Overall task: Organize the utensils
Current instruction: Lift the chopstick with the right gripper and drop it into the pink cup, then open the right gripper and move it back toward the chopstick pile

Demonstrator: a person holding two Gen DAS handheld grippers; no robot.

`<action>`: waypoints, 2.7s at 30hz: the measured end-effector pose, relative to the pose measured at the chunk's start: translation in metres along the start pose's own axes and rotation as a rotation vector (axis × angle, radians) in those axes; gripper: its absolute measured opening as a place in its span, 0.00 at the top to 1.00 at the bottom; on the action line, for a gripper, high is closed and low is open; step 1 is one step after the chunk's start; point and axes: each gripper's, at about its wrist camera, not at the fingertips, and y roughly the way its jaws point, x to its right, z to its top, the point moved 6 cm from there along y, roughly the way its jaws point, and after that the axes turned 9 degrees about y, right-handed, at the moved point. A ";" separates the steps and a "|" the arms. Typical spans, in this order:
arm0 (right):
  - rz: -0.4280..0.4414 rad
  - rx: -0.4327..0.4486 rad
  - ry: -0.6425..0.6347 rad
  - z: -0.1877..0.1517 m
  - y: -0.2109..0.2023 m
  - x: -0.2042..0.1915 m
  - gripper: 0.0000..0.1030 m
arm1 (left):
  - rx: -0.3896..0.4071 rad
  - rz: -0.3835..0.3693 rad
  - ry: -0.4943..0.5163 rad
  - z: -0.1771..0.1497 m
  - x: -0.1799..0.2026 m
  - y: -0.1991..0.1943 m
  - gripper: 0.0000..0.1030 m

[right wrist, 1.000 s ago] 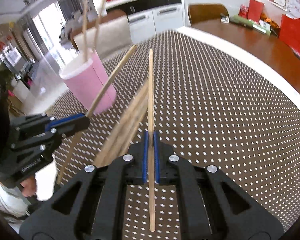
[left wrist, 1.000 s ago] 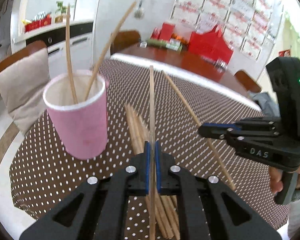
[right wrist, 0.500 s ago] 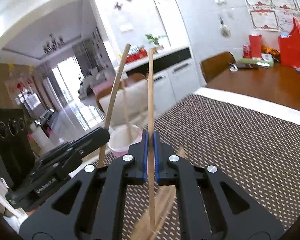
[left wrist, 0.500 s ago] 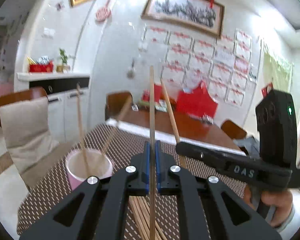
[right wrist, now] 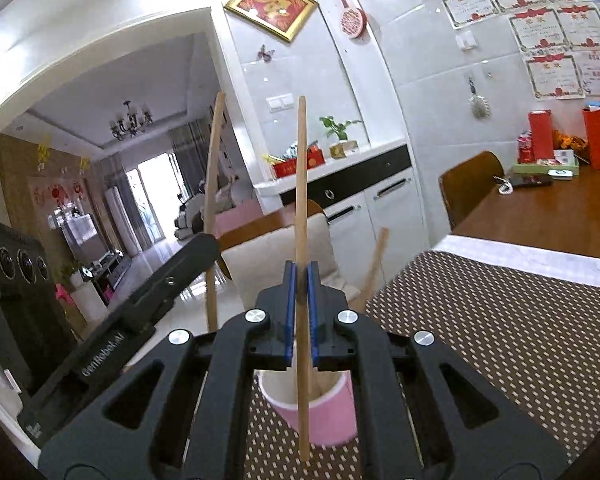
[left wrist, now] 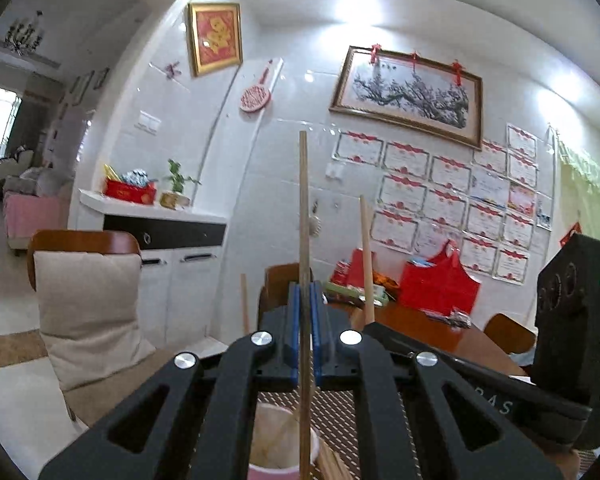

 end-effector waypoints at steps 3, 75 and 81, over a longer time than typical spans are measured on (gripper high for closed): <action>0.018 0.032 -0.013 0.003 0.012 -0.004 0.94 | 0.012 0.027 0.006 0.002 -0.004 0.010 0.95; -0.079 -0.006 -0.049 -0.043 -0.024 0.004 0.93 | -0.131 0.122 0.075 -0.032 0.021 -0.033 0.62; -0.088 0.010 -0.043 -0.039 -0.039 0.007 0.93 | -0.137 0.145 0.100 -0.026 0.030 -0.047 0.52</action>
